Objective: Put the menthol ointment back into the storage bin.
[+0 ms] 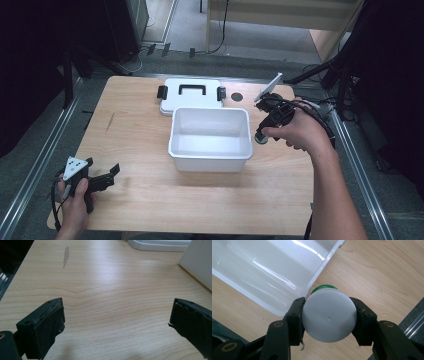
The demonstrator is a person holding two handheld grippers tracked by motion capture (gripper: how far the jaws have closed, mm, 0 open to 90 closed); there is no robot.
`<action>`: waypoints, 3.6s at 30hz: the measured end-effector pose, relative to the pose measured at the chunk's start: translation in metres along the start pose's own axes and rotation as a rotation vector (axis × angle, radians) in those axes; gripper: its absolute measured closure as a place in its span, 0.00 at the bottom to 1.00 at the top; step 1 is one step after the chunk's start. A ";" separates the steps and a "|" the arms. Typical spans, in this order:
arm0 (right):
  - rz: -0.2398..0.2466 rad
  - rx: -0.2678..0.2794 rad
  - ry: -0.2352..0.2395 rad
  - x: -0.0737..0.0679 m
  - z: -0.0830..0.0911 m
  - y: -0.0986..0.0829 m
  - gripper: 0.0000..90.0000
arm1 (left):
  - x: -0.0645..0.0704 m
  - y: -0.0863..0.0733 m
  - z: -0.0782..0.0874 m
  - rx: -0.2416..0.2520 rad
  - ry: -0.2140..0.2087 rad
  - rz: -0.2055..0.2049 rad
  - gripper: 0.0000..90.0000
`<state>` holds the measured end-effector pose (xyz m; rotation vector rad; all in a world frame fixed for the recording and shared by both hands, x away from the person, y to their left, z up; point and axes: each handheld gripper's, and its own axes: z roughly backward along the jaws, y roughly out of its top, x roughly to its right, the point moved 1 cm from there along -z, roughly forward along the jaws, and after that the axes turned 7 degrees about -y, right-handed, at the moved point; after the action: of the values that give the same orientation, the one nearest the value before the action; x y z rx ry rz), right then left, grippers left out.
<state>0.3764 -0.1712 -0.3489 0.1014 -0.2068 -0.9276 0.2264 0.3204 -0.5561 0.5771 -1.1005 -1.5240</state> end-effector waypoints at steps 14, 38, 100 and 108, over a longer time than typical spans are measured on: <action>0.062 0.025 0.014 -0.020 0.003 0.022 0.57 | 0.000 0.000 0.000 0.000 0.000 0.000 0.00; 0.259 0.094 0.027 -0.051 -0.018 0.046 0.57 | 0.000 0.000 0.000 -0.001 -0.003 0.004 0.00; 0.608 -0.086 -0.175 -0.083 -0.113 0.045 0.56 | -0.001 0.000 0.000 -0.002 -0.001 0.009 0.00; 0.616 -0.098 -0.176 -0.085 -0.113 0.044 0.56 | -0.001 0.000 0.000 -0.002 -0.002 0.009 0.00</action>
<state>0.3865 -0.0772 -0.4627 -0.1320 -0.3319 -0.3302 0.2268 0.3208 -0.5563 0.5690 -1.1013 -1.5182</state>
